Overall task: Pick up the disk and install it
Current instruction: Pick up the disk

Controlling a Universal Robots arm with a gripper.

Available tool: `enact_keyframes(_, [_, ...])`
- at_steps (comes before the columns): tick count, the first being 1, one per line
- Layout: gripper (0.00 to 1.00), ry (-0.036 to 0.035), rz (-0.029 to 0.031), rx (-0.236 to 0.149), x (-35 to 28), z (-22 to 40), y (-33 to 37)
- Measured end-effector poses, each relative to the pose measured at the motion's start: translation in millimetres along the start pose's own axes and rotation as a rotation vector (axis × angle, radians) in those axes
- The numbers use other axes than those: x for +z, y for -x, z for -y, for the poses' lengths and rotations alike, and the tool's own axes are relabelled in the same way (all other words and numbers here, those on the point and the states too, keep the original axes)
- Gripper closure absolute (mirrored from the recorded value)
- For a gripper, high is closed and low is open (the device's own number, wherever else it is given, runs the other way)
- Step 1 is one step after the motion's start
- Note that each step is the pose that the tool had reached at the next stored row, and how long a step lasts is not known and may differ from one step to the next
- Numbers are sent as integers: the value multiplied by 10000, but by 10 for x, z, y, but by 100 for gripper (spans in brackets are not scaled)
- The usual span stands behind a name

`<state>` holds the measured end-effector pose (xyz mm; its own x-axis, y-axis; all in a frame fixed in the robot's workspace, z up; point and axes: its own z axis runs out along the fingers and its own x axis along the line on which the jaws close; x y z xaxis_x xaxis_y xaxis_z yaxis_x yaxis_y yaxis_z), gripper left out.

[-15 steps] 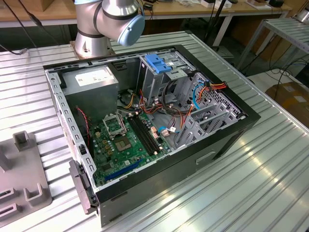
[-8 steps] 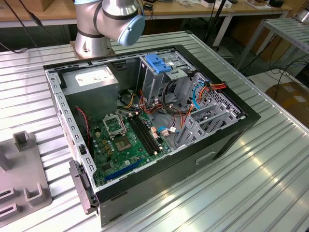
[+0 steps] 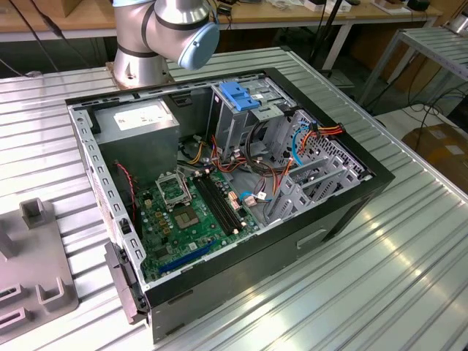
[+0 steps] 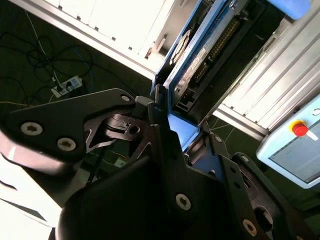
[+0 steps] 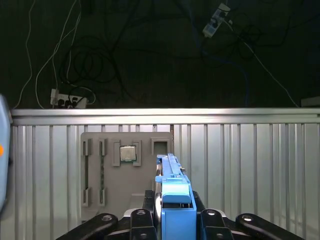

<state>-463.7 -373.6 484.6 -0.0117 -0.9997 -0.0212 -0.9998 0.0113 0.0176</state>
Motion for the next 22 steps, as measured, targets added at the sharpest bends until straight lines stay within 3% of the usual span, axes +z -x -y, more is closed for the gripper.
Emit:
enact_keyframes(16, [63, 25, -1, 1, -272, 5, 6])
enact_keyframes(22, [63, 24, 0, 1, -289, 5, 7])
